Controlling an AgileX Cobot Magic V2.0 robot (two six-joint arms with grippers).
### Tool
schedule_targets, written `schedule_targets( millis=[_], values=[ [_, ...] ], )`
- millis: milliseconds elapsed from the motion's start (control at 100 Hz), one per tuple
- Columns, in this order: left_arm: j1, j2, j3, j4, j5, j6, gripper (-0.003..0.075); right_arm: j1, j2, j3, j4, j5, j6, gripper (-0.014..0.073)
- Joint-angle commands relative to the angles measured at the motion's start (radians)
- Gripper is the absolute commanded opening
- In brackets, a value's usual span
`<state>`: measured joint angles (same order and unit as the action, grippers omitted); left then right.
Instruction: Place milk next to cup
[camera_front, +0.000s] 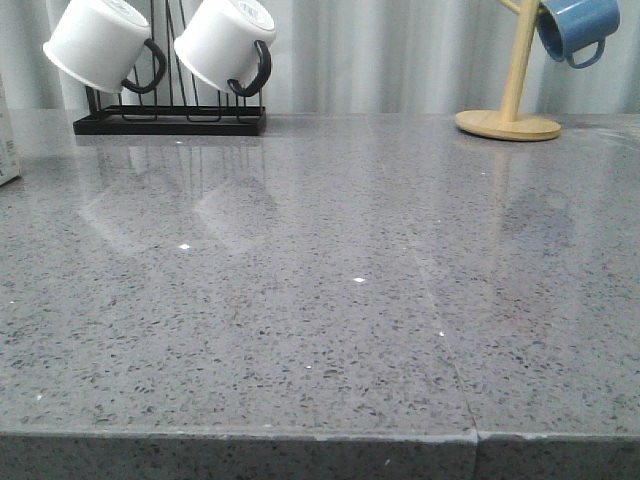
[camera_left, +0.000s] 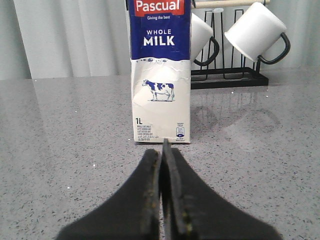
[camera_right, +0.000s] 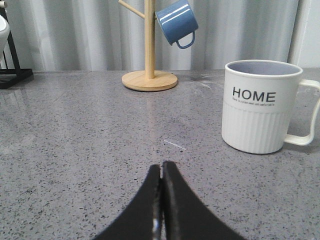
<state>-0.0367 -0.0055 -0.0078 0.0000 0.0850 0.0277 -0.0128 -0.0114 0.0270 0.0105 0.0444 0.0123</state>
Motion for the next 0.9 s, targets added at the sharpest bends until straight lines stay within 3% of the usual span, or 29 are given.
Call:
schedule_targets(
  millis=[0, 890],
  values=[
    [0.006, -0.029, 0.061, 0.000, -0.085, -0.003, -0.0020, 0.000, -0.021, -0.019, -0.011, -0.083, 0.003, -0.0066],
    [0.006, -0.029, 0.061, 0.000, -0.085, -0.003, -0.0020, 0.000, -0.021, -0.037, -0.011, -0.080, 0.003, -0.0066]
  ],
)
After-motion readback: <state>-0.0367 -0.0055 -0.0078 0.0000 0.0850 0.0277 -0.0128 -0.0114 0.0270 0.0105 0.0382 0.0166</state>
